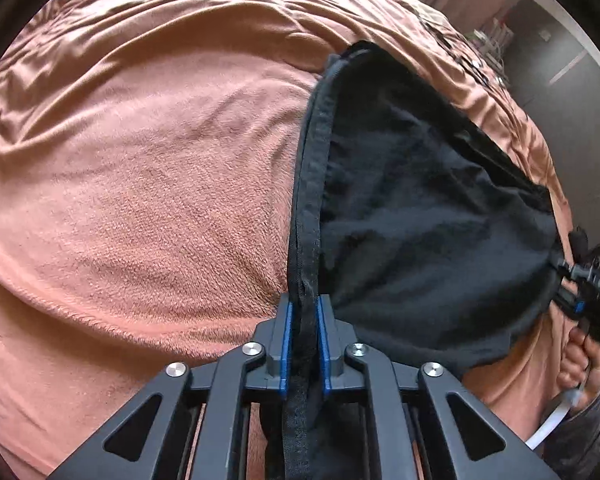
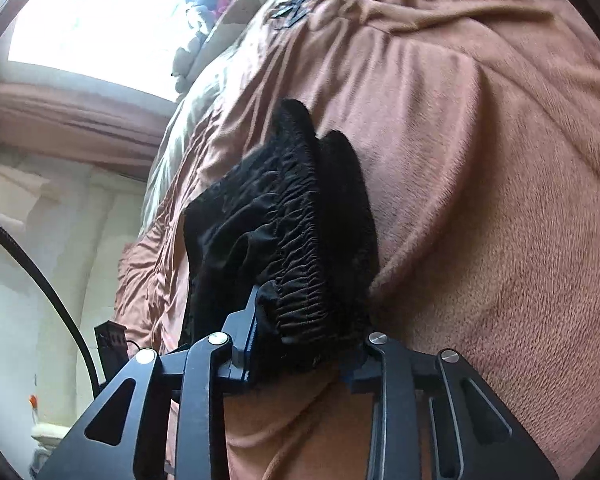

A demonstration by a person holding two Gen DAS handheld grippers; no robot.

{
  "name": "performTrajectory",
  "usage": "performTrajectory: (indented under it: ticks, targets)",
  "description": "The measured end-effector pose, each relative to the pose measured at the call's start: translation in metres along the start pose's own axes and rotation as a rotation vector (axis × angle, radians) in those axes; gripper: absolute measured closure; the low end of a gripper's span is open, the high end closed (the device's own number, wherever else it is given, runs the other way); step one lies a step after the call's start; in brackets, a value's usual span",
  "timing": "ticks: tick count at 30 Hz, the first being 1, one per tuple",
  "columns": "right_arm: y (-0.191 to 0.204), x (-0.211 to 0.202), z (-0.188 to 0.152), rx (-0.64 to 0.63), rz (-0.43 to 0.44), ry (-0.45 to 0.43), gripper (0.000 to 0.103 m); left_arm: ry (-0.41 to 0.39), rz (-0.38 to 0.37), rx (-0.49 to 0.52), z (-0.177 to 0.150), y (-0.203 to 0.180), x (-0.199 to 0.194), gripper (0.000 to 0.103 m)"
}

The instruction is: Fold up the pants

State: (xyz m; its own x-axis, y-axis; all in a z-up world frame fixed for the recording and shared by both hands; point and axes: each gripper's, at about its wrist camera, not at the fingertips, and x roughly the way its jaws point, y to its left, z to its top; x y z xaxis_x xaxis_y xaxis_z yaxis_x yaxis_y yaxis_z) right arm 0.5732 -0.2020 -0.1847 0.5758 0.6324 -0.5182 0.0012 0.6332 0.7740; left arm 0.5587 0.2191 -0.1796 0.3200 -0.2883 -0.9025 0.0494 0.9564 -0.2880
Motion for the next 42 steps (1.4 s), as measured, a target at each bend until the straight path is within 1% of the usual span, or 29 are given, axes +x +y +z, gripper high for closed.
performTrajectory:
  ticks: [6, 14, 18, 24, 30, 42]
  targets:
    - [0.006, -0.004, 0.004, -0.021, 0.013, -0.003, 0.079, -0.007, -0.036, -0.033, 0.000, 0.003, -0.015, 0.095]
    - [0.021, -0.016, 0.004, -0.067, 0.026, 0.001, 0.080, -0.012, -0.062, -0.029, -0.003, -0.015, -0.043, 0.096]
    - [0.025, -0.024, 0.000, -0.076, 0.029, 0.014, 0.080, -0.002, -0.063, -0.029, -0.014, -0.023, -0.055, 0.096]
    - [0.027, -0.035, -0.010, -0.094, 0.021, 0.052, 0.080, 0.013, -0.063, -0.044, -0.046, -0.027, -0.070, 0.096]
    - [0.027, -0.046, -0.025, -0.107, 0.017, 0.097, 0.080, 0.005, -0.073, -0.081, -0.083, -0.031, -0.086, 0.096]
    - [0.031, -0.066, -0.049, -0.157, 0.040, 0.166, 0.080, -0.018, -0.089, -0.155, -0.172, -0.033, -0.113, 0.096]
